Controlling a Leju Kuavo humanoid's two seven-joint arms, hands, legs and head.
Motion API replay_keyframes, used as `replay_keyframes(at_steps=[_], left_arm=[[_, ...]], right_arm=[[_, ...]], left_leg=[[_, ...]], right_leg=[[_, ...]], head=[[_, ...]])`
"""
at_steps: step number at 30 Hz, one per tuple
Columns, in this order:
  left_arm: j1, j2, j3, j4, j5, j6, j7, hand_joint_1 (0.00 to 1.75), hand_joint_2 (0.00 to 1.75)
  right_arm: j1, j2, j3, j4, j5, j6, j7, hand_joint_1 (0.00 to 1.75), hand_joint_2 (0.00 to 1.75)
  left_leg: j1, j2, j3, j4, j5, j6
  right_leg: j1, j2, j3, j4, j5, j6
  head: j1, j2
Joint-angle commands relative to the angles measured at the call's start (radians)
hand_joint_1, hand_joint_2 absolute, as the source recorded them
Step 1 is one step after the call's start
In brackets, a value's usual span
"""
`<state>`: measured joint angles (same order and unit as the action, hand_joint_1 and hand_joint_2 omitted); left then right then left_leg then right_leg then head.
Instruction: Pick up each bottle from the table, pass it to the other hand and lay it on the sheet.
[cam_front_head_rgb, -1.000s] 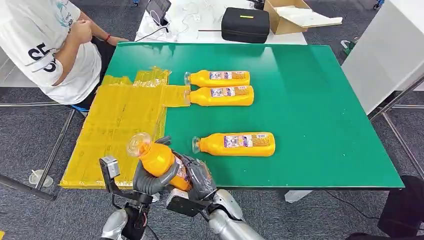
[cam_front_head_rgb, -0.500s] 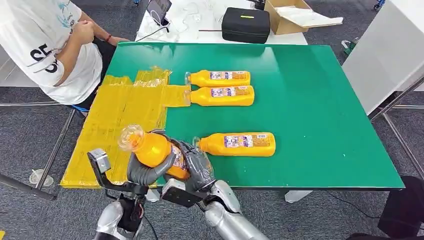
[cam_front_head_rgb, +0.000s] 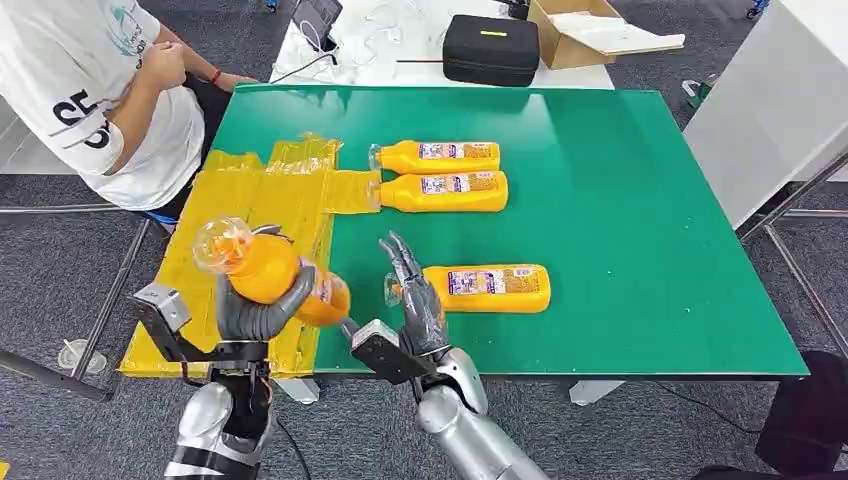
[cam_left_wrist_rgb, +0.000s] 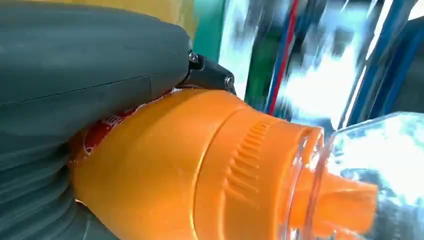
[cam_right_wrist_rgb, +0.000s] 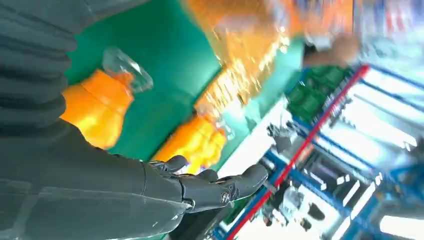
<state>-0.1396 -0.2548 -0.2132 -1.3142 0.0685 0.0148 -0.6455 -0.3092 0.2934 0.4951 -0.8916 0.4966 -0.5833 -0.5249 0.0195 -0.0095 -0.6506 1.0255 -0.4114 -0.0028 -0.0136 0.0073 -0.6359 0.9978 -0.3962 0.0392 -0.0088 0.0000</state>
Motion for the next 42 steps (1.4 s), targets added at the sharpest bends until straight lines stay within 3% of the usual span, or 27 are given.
replay_keyframes(at_steps=[1,4,20,21,25,29,34,38,39,42], left_arm=[[-0.276,0.114,0.128,0.332,-0.388,0.433,-0.053,1.75,1.75],[-0.385,0.157,0.142,0.527,-0.491,0.518,-0.053,1.75,1.75],[-0.382,0.151,0.137,0.528,-0.492,0.526,-0.053,1.75,1.75],[-0.382,0.151,0.137,0.528,-0.492,0.526,-0.053,1.75,1.75],[-0.382,0.151,0.137,0.528,-0.492,0.526,-0.053,1.75,1.75],[-0.502,0.214,0.076,0.785,-0.796,0.662,0.036,1.75,1.75],[-0.602,0.312,-0.093,0.982,-1.112,0.482,0.144,1.75,1.75],[-0.616,0.342,-0.173,1.011,-1.214,0.332,0.142,1.75,1.75],[-0.633,0.35,-0.239,1.04,-1.272,0.206,0.108,1.75,1.75],[-0.634,0.367,-0.281,1.024,-1.31,0.144,0.101,1.75,1.75]], right_arm=[[0.076,-0.048,-0.021,-0.369,-0.144,-0.003,-0.085,0.0,0.0],[0.094,-0.061,0.014,-0.455,-0.174,-0.003,-0.103,0.0,0.0],[0.095,-0.064,0.016,-0.451,-0.176,-0.005,-0.101,0.0,0.0],[0.095,-0.064,0.016,-0.451,-0.176,-0.005,-0.101,0.0,0.0],[0.095,-0.064,0.016,-0.451,-0.176,-0.005,-0.101,0.0,0.0],[0.081,-0.067,0.052,-0.473,-0.235,0.004,-0.151,0.0,0.0],[0.061,-0.079,0.091,-0.489,-0.271,0.041,-0.139,0.0,0.0],[0.053,-0.077,0.086,-0.453,-0.298,0.092,-0.136,0.0,0.0],[0.053,-0.076,0.087,-0.436,-0.317,0.135,-0.119,0.0,0.0],[0.05,-0.061,0.078,-0.379,-0.318,0.162,-0.134,0.0,0.0]], left_leg=[[0.0,-0.002,0.003,-0.001,0.0,0.001],[0.0,-0.003,0.003,-0.001,0.001,0.0],[0.0,0.0,0.003,0.0,0.001,0.0],[0.0,0.0,0.008,-0.001,-0.001,0.001],[0.0,0.0,0.003,0.0,0.001,0.0],[0.0,0.0,0.003,0.0,0.001,0.0],[0.0,0.001,0.003,0.0,0.001,0.0],[0.001,0.003,0.007,-0.001,0.0,0.0],[0.001,0.003,0.004,0.0,0.001,0.0],[0.001,0.002,0.005,0.0,0.001,0.0]], right_leg=[[0.0,-0.003,0.003,0.0,-0.001,-0.001],[0.0,-0.004,0.004,0.0,-0.001,-0.002],[0.001,-0.001,0.003,0.0,0.0,-0.001],[0.001,-0.002,0.009,-0.001,-0.002,-0.003],[0.001,0.0,0.003,0.0,0.0,-0.001],[0.001,-0.001,0.003,0.0,0.0,-0.001],[0.0,0.0,0.002,0.0,0.0,-0.002],[0.001,0.002,0.006,0.0,0.0,-0.002],[0.001,0.002,0.003,0.0,0.0,-0.002],[0.002,0.001,0.004,0.0,0.0,-0.002]], head=[[0.0,0.0],[0.0,0.0],[0.0,0.0],[0.0,0.0],[0.0,0.0],[0.0,0.0],[0.0,0.0],[0.0,0.0],[0.0,0.0],[0.0,0.0]])
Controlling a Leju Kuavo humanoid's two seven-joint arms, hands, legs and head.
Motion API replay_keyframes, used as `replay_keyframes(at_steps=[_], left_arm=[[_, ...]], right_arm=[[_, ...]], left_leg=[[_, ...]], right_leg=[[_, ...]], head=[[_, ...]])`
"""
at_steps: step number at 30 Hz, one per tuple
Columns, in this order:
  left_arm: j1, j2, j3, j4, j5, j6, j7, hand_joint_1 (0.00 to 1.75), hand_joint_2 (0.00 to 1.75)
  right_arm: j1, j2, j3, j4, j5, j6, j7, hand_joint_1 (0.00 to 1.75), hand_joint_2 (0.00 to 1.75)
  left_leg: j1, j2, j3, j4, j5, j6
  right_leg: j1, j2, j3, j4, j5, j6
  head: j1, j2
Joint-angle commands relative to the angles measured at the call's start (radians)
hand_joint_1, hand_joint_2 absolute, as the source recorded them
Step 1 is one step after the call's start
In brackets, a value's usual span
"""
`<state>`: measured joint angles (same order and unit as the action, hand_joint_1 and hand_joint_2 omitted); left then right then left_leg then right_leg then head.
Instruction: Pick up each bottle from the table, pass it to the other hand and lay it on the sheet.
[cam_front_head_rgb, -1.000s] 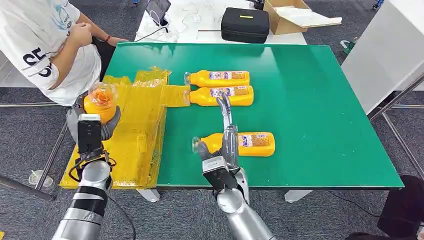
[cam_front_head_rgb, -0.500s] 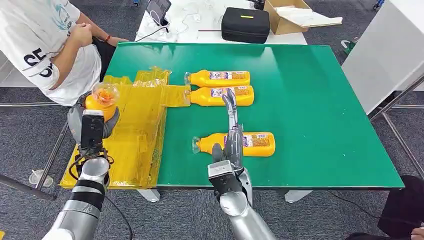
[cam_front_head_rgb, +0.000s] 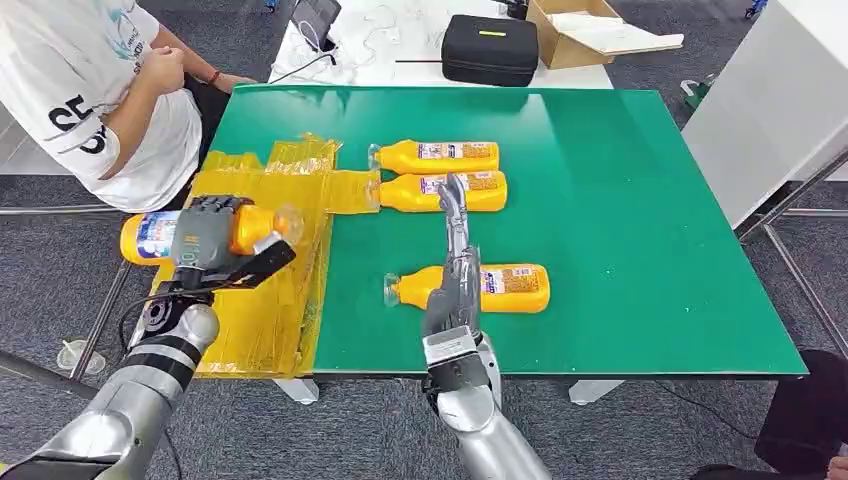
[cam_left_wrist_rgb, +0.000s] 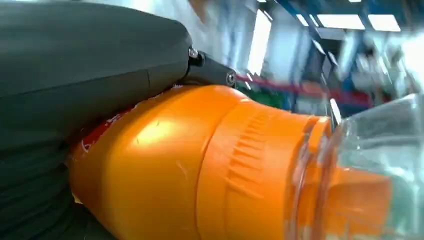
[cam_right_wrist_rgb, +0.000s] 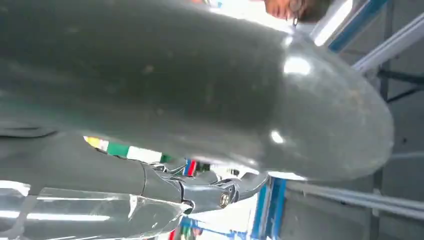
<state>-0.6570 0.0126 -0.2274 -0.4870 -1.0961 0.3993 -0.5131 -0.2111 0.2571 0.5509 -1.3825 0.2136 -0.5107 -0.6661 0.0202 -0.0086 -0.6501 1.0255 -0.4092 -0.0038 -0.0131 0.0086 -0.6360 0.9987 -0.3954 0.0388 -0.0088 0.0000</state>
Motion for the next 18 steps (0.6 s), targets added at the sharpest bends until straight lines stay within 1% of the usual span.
replay_keyframes(at_steps=[1,2,3,4,6,7,8,10,12,13,14,15,17,18], left_arm=[[-0.115,0.103,-0.273,0.197,-0.152,-0.241,-0.032,1.75,1.75],[-0.118,0.105,-0.284,0.197,-0.158,-0.265,-0.043,1.75,1.75],[-0.119,0.106,-0.292,0.198,-0.165,-0.27,-0.044,1.75,1.75],[-0.119,0.108,-0.297,0.197,-0.168,-0.278,-0.044,1.75,1.75],[-0.109,0.106,-0.292,0.193,-0.157,-0.282,-0.056,1.75,1.75],[-0.097,0.103,-0.277,0.189,-0.135,-0.288,-0.064,1.75,1.75],[-0.094,0.103,-0.279,0.192,-0.133,-0.301,-0.064,1.75,1.75],[-0.08,0.102,-0.253,0.188,-0.095,-0.33,-0.075,1.75,1.75],[-0.066,0.105,-0.233,0.185,-0.06,-0.355,-0.089,1.75,1.75],[-0.064,0.105,-0.229,0.186,-0.05,-0.367,-0.091,1.75,1.75],[-0.056,0.105,-0.216,0.185,-0.026,-0.394,-0.097,1.75,1.75],[-0.051,0.106,-0.212,0.184,-0.012,-0.41,-0.099,1.75,1.75],[-0.042,0.106,-0.203,0.182,0.007,-0.425,-0.102,1.75,1.75],[-0.039,0.103,-0.188,0.185,0.024,-0.43,-0.104,1.75,1.75]], right_arm=[[-0.048,-0.022,0.02,0.117,-0.036,0.091,0.003,0.0,0.0],[-0.048,-0.019,0.017,0.126,-0.036,0.095,0.003,0.0,0.0],[-0.048,-0.018,0.017,0.128,-0.036,0.097,0.003,0.0,0.0],[-0.048,-0.017,0.017,0.132,-0.037,0.1,0.003,0.0,0.0],[-0.048,-0.014,0.017,0.136,-0.036,0.104,0.003,0.0,0.0],[-0.047,-0.011,0.014,0.138,-0.037,0.108,0.003,0.0,0.0],[-0.047,-0.011,0.015,0.139,-0.036,0.111,0.003,0.0,0.0],[-0.048,-0.009,0.018,0.144,-0.032,0.119,0.006,0.0,0.0],[-0.049,-0.004,0.016,0.15,-0.033,0.127,0.006,0.0,0.0],[-0.05,-0.003,0.016,0.152,-0.032,0.129,0.007,0.0,0.0],[-0.051,-0.001,0.016,0.157,-0.03,0.132,0.008,0.0,0.0],[-0.052,0.0,0.017,0.162,-0.029,0.135,0.01,0.0,0.0],[-0.053,0.003,0.018,0.167,-0.026,0.137,0.01,0.0,0.0],[-0.052,0.003,0.018,0.167,-0.027,0.138,0.01,0.0,0.0]], left_leg=[[0.001,0.002,0.006,0.0,-0.002,0.001],[0.0,0.001,0.003,-0.001,-0.001,0.001],[0.001,0.002,0.006,-0.001,-0.002,0.001],[0.001,0.002,0.003,0.0,-0.001,0.001],[0.001,0.002,0.006,0.0,-0.003,0.001],[0.001,0.002,0.008,0.0,-0.003,0.001],[0.0,0.001,0.004,0.0,-0.002,0.001],[0.0,0.002,0.007,-0.001,-0.002,0.001],[0.0,0.001,0.002,-0.001,-0.001,0.001],[0.0,0.002,0.004,-0.001,-0.002,0.001],[0.0,0.002,0.002,-0.001,-0.001,0.001],[0.0,0.003,0.006,-0.001,-0.002,0.001],[0.0,0.002,0.002,-0.001,-0.001,0.001],[0.0,0.003,0.006,-0.002,-0.002,0.001]], right_leg=[[0.001,0.0,0.006,-0.001,-0.002,-0.002],[0.001,0.0,0.004,-0.001,-0.001,-0.001],[0.001,0.0,0.006,-0.001,-0.001,-0.002],[0.001,0.001,0.003,-0.001,-0.001,-0.001],[0.002,0.0,0.006,0.0,-0.002,-0.002],[0.002,0.0,0.009,0.0,-0.003,-0.003],[0.001,0.0,0.004,-0.001,-0.001,-0.001],[0.001,0.0,0.007,-0.001,-0.002,-0.002],[0.0,0.001,0.002,-0.001,0.0,-0.001],[0.001,0.001,0.004,-0.001,-0.001,-0.001],[0.0,0.001,0.002,-0.001,0.0,-0.001],[0.001,0.002,0.006,-0.001,-0.001,-0.002],[0.0,0.002,0.003,-0.001,0.0,-0.001],[0.001,0.002,0.006,-0.002,-0.001,-0.002]], head=[[0.0,0.0],[0.0,0.0],[0.001,0.0],[0.0,0.0],[0.0,0.0],[0.0,0.0],[0.0,0.0],[0.0,0.0],[0.0,0.0],[0.0,0.0],[0.0,0.0],[0.001,0.0],[0.0,0.0],[0.001,0.0]])
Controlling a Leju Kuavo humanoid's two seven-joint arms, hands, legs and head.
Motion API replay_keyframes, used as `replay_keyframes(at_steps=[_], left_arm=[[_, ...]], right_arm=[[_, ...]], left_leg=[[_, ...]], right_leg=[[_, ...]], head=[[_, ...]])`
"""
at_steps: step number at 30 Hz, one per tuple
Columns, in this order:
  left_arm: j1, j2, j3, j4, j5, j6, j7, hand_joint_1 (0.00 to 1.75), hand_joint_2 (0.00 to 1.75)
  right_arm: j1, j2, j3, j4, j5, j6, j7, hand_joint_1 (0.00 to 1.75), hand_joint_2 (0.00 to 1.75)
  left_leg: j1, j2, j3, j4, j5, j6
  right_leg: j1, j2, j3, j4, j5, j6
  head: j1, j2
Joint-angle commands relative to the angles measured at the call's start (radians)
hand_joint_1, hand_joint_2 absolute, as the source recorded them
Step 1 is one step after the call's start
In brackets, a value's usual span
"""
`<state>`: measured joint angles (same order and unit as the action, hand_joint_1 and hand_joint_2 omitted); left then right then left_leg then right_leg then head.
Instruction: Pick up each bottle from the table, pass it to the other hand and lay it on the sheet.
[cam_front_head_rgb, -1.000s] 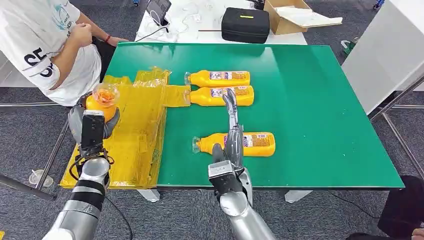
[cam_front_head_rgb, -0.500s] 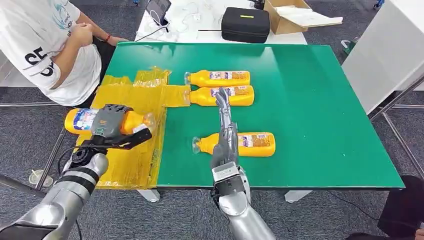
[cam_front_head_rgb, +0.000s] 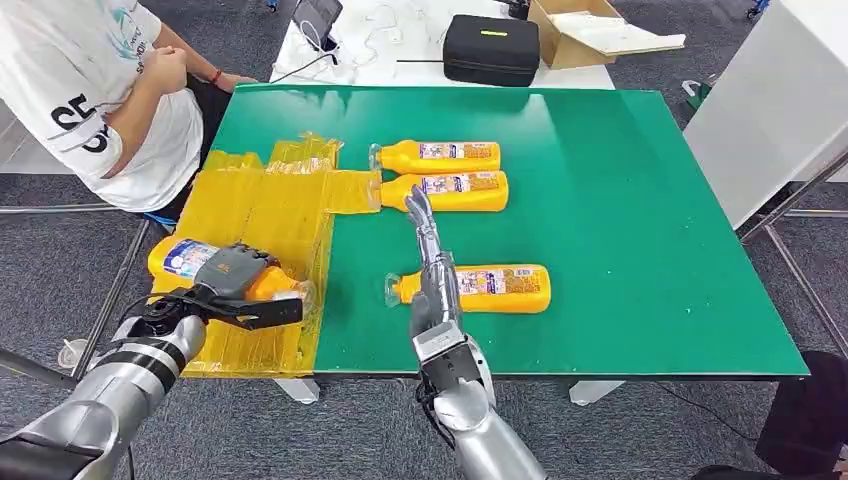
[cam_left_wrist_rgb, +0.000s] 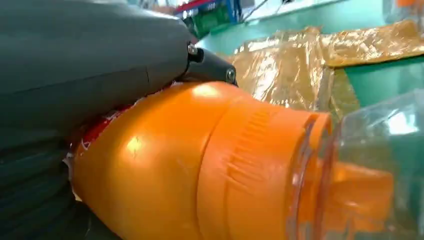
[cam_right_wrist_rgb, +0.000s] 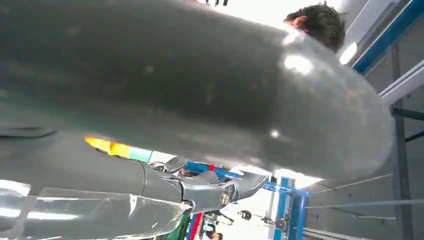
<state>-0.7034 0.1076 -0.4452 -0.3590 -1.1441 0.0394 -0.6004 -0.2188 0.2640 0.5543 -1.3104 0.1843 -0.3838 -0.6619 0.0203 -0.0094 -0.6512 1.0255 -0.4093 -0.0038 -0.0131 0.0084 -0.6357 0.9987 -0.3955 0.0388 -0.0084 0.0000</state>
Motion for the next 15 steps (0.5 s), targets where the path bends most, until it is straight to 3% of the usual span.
replay_keyframes(at_steps=[1,2,5,11,12,15], left_arm=[[0.013,0.006,0.045,0.055,0.1,-0.105,-0.022,0.99,1.75],[0.017,0.001,0.067,0.055,0.134,-0.142,-0.024,0.05,1.75],[0.028,-0.002,0.099,0.049,0.195,-0.225,-0.04,0.0,1.75],[0.039,-0.006,0.112,0.04,0.239,-0.257,-0.065,0.0,1.75],[0.043,-0.004,0.105,0.035,0.237,-0.252,-0.069,0.0,0.0],[0.044,-0.004,0.101,0.033,0.235,-0.248,-0.07,0.0,0.0]], right_arm=[[-0.046,-0.002,0.016,0.099,0.004,0.013,0.006,0.0,0.0],[-0.047,0.0,0.016,0.102,0.005,0.013,0.006,0.0,0.0],[-0.051,0.003,0.015,0.114,0.005,0.019,0.006,0.0,0.0],[-0.053,0.005,0.013,0.121,0.004,0.023,0.003,0.0,0.0],[-0.054,0.005,0.012,0.122,0.003,0.026,0.003,0.0,0.0],[-0.054,0.005,0.012,0.123,0.003,0.026,0.003,0.0,0.0]], left_leg=[[0.0,0.003,0.005,-0.001,-0.001,0.001],[0.0,0.003,0.007,-0.001,-0.002,0.001],[0.0,0.003,0.007,-0.002,-0.002,0.001],[-0.001,0.002,0.007,-0.001,-0.001,0.001],[-0.001,0.003,0.009,-0.002,-0.001,0.001],[-0.001,0.003,0.01,-0.002,-0.001,0.001]], right_leg=[[0.0,0.002,0.004,-0.001,0.0,-0.001],[0.0,0.002,0.006,-0.001,-0.001,-0.001],[0.0,0.002,0.006,-0.002,-0.001,-0.001],[0.0,0.002,0.006,-0.001,0.0,-0.001],[0.0,0.002,0.008,-0.002,0.0,-0.001],[0.0,0.002,0.009,-0.002,0.0,-0.001]], head=[[0.0,0.0],[0.0,0.0],[0.0,0.0],[0.0,0.0],[0.0,0.0],[0.0,0.0]])
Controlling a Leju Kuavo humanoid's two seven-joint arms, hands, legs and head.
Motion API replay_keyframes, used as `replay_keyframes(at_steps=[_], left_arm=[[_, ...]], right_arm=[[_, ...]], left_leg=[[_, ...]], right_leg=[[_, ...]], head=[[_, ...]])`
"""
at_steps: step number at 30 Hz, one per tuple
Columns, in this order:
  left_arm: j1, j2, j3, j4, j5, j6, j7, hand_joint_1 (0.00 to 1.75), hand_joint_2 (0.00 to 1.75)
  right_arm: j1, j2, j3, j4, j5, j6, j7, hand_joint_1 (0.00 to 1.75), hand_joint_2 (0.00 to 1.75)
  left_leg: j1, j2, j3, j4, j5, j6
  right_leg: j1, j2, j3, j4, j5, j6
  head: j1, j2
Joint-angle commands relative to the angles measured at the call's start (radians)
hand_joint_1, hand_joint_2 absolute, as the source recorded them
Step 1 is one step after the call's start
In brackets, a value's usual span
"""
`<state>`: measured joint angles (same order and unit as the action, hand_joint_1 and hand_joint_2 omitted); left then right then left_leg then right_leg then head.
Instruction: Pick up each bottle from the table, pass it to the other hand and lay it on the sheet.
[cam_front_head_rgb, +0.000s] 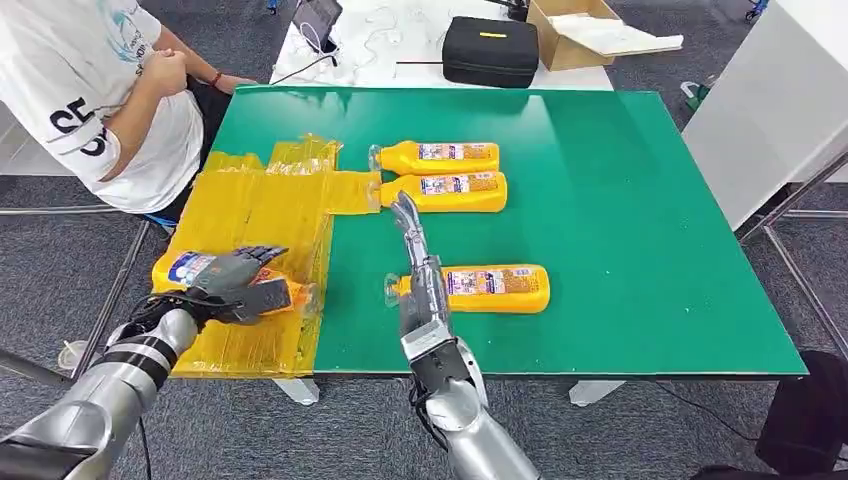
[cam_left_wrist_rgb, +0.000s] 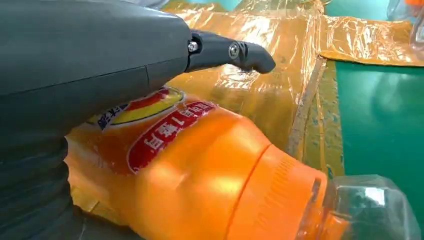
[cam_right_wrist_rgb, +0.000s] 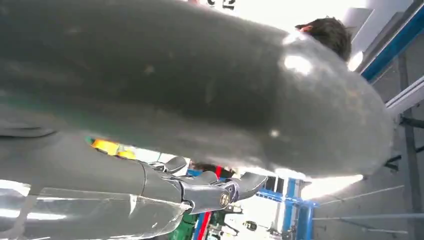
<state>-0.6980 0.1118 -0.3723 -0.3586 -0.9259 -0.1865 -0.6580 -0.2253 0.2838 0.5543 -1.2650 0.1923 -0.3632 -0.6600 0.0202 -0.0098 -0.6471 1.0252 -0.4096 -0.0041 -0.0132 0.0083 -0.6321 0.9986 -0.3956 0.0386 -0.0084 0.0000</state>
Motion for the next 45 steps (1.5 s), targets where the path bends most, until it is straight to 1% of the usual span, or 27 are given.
replay_keyframes(at_steps=[1,2,3,4,6,8,11,12,14,18,20,21,22,23,24,25,27,28,29,33,34,35,36,37,39,44,45], left_arm=[[0.039,-0.008,0.028,0.032,0.017,-0.022,-0.012,0.0,0.0],[0.039,-0.008,0.028,0.032,0.017,-0.022,-0.012,0.0,0.0],[0.04,-0.009,0.024,0.033,0.015,-0.022,-0.012,0.0,0.0],[0.041,-0.01,0.021,0.034,0.013,-0.02,-0.01,0.0,0.0],[0.042,-0.011,0.019,0.042,0.02,-0.037,-0.013,0.0,0.0],[0.037,0.004,0.02,0.049,0.044,-0.108,-0.011,0.0,0.0],[0.033,0.02,0.037,0.045,0.083,-0.164,-0.027,0.0,0.0],[0.033,0.022,0.037,0.044,0.084,-0.166,-0.027,0.0,0.0],[0.057,0.018,0.08,-0.009,0.174,-0.213,-0.04,0.0,0.0],[0.058,0.012,0.078,-0.008,0.173,-0.208,-0.037,0.0,0.0],[0.102,-0.027,0.154,-0.094,0.344,-0.144,-0.04,0.0,0.0],[0.117,-0.058,0.188,-0.117,0.411,-0.093,-0.04,0.0,0.0],[0.148,-0.098,0.271,-0.183,0.532,-0.058,-0.04,0.0,0.0],[0.176,-0.133,0.335,-0.246,0.615,0.004,-0.04,0.0,0.0],[0.192,-0.172,0.41,-0.293,0.703,0.038,-0.04,0.0,0.0],[0.206,-0.192,0.447,-0.338,0.729,0.101,-0.04,0.0,1.75],[0.24,-0.215,0.501,-0.435,0.759,0.195,-0.04,0.0,1.75],[0.268,-0.214,0.498,-0.502,0.74,0.248,-0.04,0.0,1.75],[0.28,-0.227,0.543,-0.523,0.799,0.238,-0.04,0.0,1.75],[0.287,-0.223,0.545,-0.531,0.802,0.233,-0.04,0.0,1.75],[0.305,-0.225,0.54,-0.574,0.784,0.285,-0.04,0.0,1.75],[0.313,-0.229,0.548,-0.59,0.801,0.283,-0.04,0.0,1.75],[0.33,-0.226,0.537,-0.613,0.77,0.331,-0.04,0.0,1.75],[0.342,-0.234,0.547,-0.61,0.801,0.307,-0.04,0.0,1.75],[0.355,-0.236,0.539,-0.628,0.787,0.323,-0.04,0.0,1.75],[0.357,-0.237,0.511,-0.569,0.779,0.325,-0.04,0.0,1.75],[0.356,-0.235,0.497,-0.563,0.771,0.327,-0.04,0.0,1.75]], right_arm=[[-0.047,-0.015,0.012,0.078,-0.005,0.006,0.001,0.0,0.0],[-0.047,-0.015,0.012,0.078,-0.005,0.006,0.001,0.0,0.0],[-0.048,-0.015,0.01,0.079,-0.006,0.006,0.002,0.0,0.0],[-0.048,-0.015,0.009,0.081,-0.006,0.007,0.002,0.0,0.0],[-0.047,-0.015,0.008,0.085,-0.007,0.009,0.001,0.0,0.0],[-0.051,-0.012,0.001,0.103,-0.009,0.008,-0.001,0.0,0.0],[-0.056,-0.011,-0.004,0.118,-0.013,0.012,-0.002,0.0,0.0],[-0.056,-0.011,-0.004,0.119,-0.013,0.012,-0.002,0.0,0.0],[-0.056,-0.011,-0.009,0.124,-0.013,0.011,-0.006,0.0,0.0],[-0.056,-0.013,-0.01,0.125,-0.013,0.011,-0.006,0.0,0.0],[-0.082,-0.032,0.007,0.161,0.078,-0.04,0.062,0.0,0.0],[-0.105,-0.048,0.007,0.194,0.121,-0.044,0.125,0.0,0.0],[-0.142,-0.071,0.024,0.245,0.198,-0.038,0.217,0.0,1.75],[-0.179,-0.09,0.036,0.301,0.287,-0.044,0.302,0.0,1.75],[-0.228,-0.112,0.045,0.372,0.368,-0.004,0.404,0.0,1.75],[-0.25,-0.125,0.032,0.405,0.402,-0.009,0.437,0.0,1.75],[-0.308,-0.153,0.01,0.479,0.464,0.053,0.516,0.0,1.75],[-0.321,-0.164,-0.006,0.49,0.473,0.069,0.531,0.0,1.75],[-0.339,-0.181,-0.005,0.501,0.499,0.091,0.565,0.0,1.75],[-0.343,-0.189,-0.014,0.497,0.498,0.096,0.564,0.0,1.75],[-0.338,-0.195,-0.011,0.482,0.524,0.117,0.6,0.0,1.75],[-0.346,-0.206,-0.006,0.488,0.534,0.139,0.62,0.0,1.75],[-0.347,-0.218,-0.01,0.485,0.538,0.151,0.628,0.0,1.75],[-0.349,-0.235,-0.018,0.493,0.54,0.159,0.631,0.0,1.75],[-0.351,-0.249,-0.027,0.501,0.549,0.157,0.634,0.0,1.75],[-0.336,-0.26,-0.041,0.515,0.548,0.217,0.624,0.0,1.75],[-0.339,-0.263,-0.041,0.528,0.544,0.237,0.624,0.0,1.75]], left_leg=[[-0.001,0.003,0.005,-0.001,-0.001,0.001],[0.0,0.002,0.004,-0.001,0.0,0.001],[0.0,0.004,0.009,-0.002,-0.001,0.002],[0.0,0.002,0.006,-0.001,-0.001,0.001],[0.0,0.002,0.008,-0.002,0.0,0.002],[0.0,0.002,0.006,-0.001,0.0,0.001],[0.0,0.004,0.01,-0.003,0.0,0.002],[0.0,0.004,0.008,-0.002,0.0,0.001],[0.0,0.004,0.01,-0.002,0.0,0.001],[0.0,0.005,0.013,-0.004,0.0,0.002],[-0.001,0.002,0.01,-0.002,0.0,0.001],[-0.001,0.002,0.011,-0.003,0.0,0.002],[-0.001,0.001,0.011,-0.003,0.001,0.002],[-0.001,0.001,0.012,-0.004,0.001,0.003],[-0.001,0.001,0.011,-0.002,0.001,0.002],[-0.001,-0.001,0.01,-0.002,0.001,0.002],[0.0,-0.001,0.008,-0.001,0.001,0.002],[-0.001,-0.002,0.008,-0.001,0.001,0.003],[-0.001,-0.002,0.006,0.0,0.002,0.003],[-0.002,0.001,0.005,0.0,0.001,0.003],[-0.002,0.0,0.005,0.0,0.001,0.003],[-0.002,0.0,0.006,0.0,0.001,0.003],[-0.001,-0.001,0.005,0.0,0.001,0.003],[-0.002,0.0,0.004,0.001,0.001,0.002],[-0.001,0.0,0.005,0.0,0.001,0.003],[-0.001,-0.001,0.002,0.0,0.001,0.003],[-0.001,0.0,0.004,0.0,0.001,0.003]], right_leg=[[0.0,0.002,0.004,-0.001,0.0,-0.001],[0.0,0.001,0.004,-0.001,0.0,-0.001],[0.001,0.001,0.008,-0.003,0.0,-0.002],[0.0,0.0,0.006,-0.002,0.0,-0.001],[0.0,0.001,0.007,-0.002,0.0,-0.001],[0.0,0.001,0.006,-0.001,0.0,-0.001],[0.001,0.002,0.009,-0.003,0.0,-0.002],[0.0,0.002,0.007,-0.001,0.0,-0.001],[0.001,0.002,0.009,-0.002,0.0,-0.002],[0.0,0.003,0.012,-0.004,0.001,-0.002],[0.0,0.001,0.01,-0.002,0.0,-0.001],[0.0,0.001,0.011,-0.003,0.001,-0.001],[0.0,0.0,0.011,-0.003,0.0,-0.001],[0.0,0.0,0.012,-0.004,0.001,-0.001],[0.0,-0.001,0.011,-0.003,0.001,0.0],[0.0,-0.002,0.01,-0.003,0.001,0.0],[0.0,-0.003,0.008,-0.003,0.001,0.0],[0.0,-0.004,0.008,-0.003,0.001,0.0],[0.0,-0.004,0.007,-0.002,0.001,0.0],[-0.001,0.0,0.006,-0.001,0.001,0.0],[-0.001,-0.001,0.005,-0.001,0.001,0.0],[0.0,-0.002,0.007,-0.001,0.0,-0.001],[0.0,-0.002,0.006,-0.001,0.0,0.0],[0.0,-0.001,0.004,0.0,0.0,0.0],[0.0,-0.002,0.006,-0.001,0.0,0.0],[-0.001,-0.002,0.003,-0.001,0.0,0.0],[0.0,-0.002,0.005,-0.001,0.0,0.0]], head=[[0.0,0.0],[0.0,0.0],[0.0,0.0],[0.0,0.0],[0.0,0.0],[0.0,0.0],[0.0,0.0],[0.0,0.0],[0.0,0.0],[0.0,0.0],[0.0,0.0],[0.0,0.0],[0.0,0.0],[0.0,0.0],[0.0,0.0],[0.0,0.0],[0.0,0.0],[0.0,0.0],[0.0,0.0],[0.0,0.0],[0.0,0.0],[0.0,0.0],[0.0,0.0],[0.0,0.0],[0.0,0.0],[0.0,0.0],[0.0,0.0]])
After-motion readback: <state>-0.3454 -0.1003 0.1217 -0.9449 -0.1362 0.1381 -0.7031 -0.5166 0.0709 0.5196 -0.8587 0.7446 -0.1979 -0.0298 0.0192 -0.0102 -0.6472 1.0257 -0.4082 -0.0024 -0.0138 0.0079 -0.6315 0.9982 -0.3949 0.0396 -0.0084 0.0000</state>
